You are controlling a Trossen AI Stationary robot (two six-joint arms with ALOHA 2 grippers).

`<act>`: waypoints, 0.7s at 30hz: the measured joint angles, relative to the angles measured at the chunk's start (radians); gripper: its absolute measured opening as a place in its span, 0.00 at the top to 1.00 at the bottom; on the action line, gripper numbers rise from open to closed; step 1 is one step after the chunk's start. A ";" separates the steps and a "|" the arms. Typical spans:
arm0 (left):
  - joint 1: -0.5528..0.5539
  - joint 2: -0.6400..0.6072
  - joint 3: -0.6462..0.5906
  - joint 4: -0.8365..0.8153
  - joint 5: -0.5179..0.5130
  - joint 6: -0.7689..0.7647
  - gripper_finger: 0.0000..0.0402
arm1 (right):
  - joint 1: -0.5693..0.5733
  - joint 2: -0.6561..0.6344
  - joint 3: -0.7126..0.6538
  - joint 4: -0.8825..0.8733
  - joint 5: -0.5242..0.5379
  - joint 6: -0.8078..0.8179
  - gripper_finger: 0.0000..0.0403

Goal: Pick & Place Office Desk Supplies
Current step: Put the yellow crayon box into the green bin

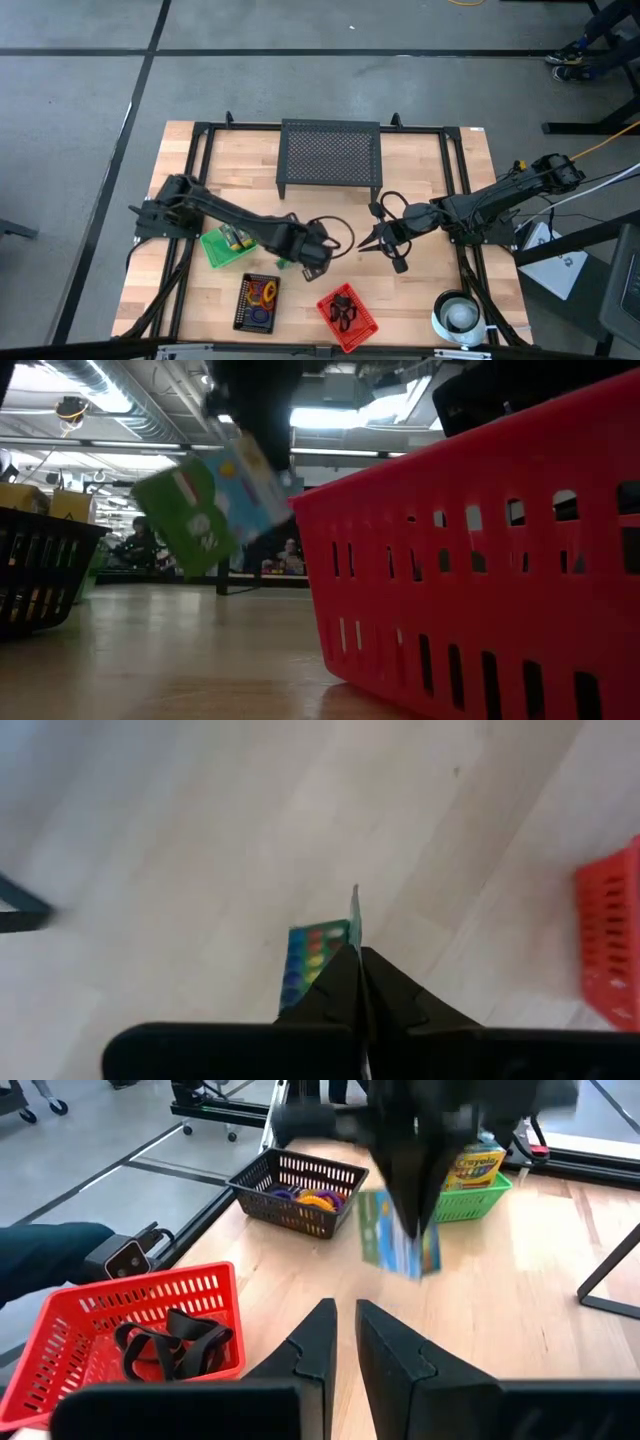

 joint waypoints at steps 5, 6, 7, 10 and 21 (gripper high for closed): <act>-0.091 -0.084 0.000 -0.003 -0.189 -0.054 1.00 | 0.000 0.000 0.000 -0.003 0.008 0.010 0.89; -0.112 -0.098 0.000 -0.004 -0.229 -0.058 1.00 | 0.000 0.000 0.000 -0.003 0.008 0.011 0.89; -0.133 -0.115 0.000 -0.006 -0.270 -0.061 0.99 | 0.000 0.000 0.000 -0.003 0.008 0.012 0.89; -0.199 -0.159 0.000 -0.012 -0.402 -0.069 1.00 | 0.000 0.000 0.000 -0.002 0.008 0.016 0.89; -0.370 -0.190 0.000 -0.307 -0.705 -0.420 0.99 | 0.000 0.000 0.000 -0.001 0.008 0.066 0.89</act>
